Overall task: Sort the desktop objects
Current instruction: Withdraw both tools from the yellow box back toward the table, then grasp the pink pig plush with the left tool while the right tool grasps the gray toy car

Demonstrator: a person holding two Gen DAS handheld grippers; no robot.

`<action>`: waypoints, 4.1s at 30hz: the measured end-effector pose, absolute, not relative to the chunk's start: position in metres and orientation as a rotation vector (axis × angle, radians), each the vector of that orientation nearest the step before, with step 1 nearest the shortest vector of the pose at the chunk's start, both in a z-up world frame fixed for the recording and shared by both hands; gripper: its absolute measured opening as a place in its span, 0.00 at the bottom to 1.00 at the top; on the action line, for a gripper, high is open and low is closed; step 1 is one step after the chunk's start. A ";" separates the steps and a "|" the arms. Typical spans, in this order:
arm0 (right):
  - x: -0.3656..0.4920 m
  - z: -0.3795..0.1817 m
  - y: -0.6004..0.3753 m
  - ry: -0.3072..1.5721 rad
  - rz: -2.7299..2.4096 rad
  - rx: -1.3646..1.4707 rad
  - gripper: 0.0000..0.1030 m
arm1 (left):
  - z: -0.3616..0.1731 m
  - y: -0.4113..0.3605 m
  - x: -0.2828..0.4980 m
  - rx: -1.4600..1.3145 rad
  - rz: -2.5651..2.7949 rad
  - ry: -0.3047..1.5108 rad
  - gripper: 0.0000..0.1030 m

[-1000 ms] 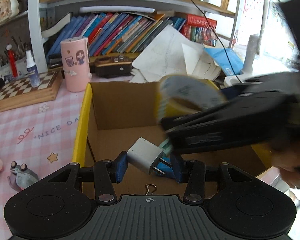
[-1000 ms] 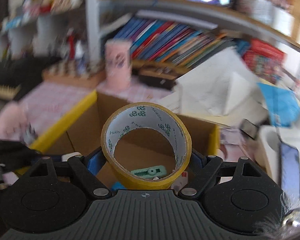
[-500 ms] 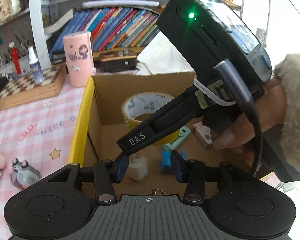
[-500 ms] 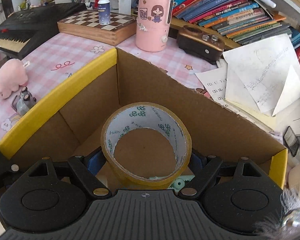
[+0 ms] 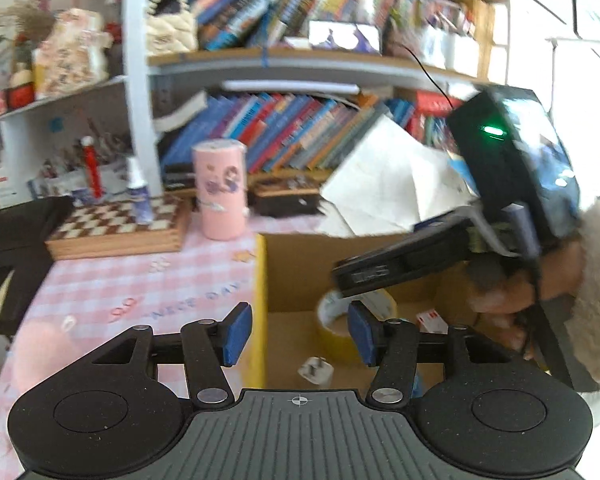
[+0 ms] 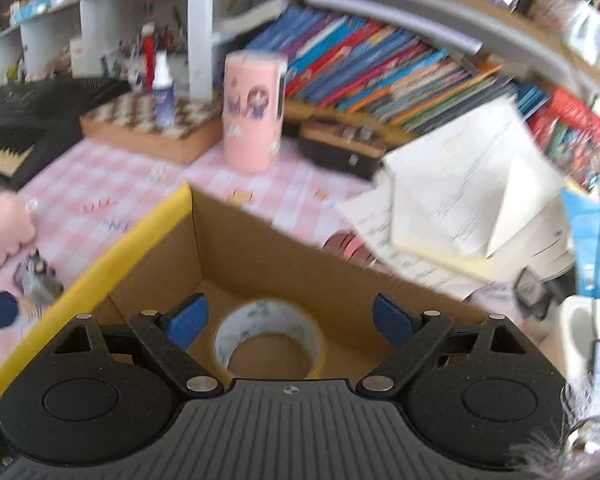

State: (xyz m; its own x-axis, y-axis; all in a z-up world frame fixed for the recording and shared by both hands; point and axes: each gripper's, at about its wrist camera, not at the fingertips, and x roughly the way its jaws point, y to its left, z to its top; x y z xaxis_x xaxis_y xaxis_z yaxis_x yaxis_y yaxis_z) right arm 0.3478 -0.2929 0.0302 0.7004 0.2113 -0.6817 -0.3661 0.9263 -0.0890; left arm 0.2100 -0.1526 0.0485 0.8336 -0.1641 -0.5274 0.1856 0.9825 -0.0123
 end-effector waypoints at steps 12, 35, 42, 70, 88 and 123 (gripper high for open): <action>0.250 0.078 -0.324 0.502 0.181 -0.089 0.86 | 0.062 -0.101 0.161 0.004 -0.067 0.484 0.67; 0.075 0.031 -0.291 0.567 -0.069 0.014 0.76 | 0.033 -0.037 0.062 -0.030 -0.060 0.565 0.81; 0.040 0.015 -0.262 0.641 -0.075 0.071 0.72 | 0.017 -0.011 0.037 -0.023 -0.044 0.639 0.81; 0.009 -0.009 -0.143 0.762 0.127 0.029 0.72 | 0.005 0.056 0.001 0.033 -0.032 0.701 0.87; 0.037 -0.002 -0.094 0.747 0.244 -0.046 0.72 | 0.002 0.093 0.016 -0.036 0.026 0.700 0.87; 0.245 -0.029 -0.060 0.757 0.382 -0.111 0.74 | -0.007 0.086 0.237 -0.035 0.089 0.745 0.87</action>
State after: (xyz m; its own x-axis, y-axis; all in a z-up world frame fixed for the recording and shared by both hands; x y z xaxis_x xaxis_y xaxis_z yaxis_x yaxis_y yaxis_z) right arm 0.2451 -0.0596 -0.0289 0.6619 0.2980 -0.6878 -0.3768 0.9255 0.0384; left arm 0.2374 0.0864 -0.0071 0.7318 0.0685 -0.6781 -0.0936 0.9956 -0.0004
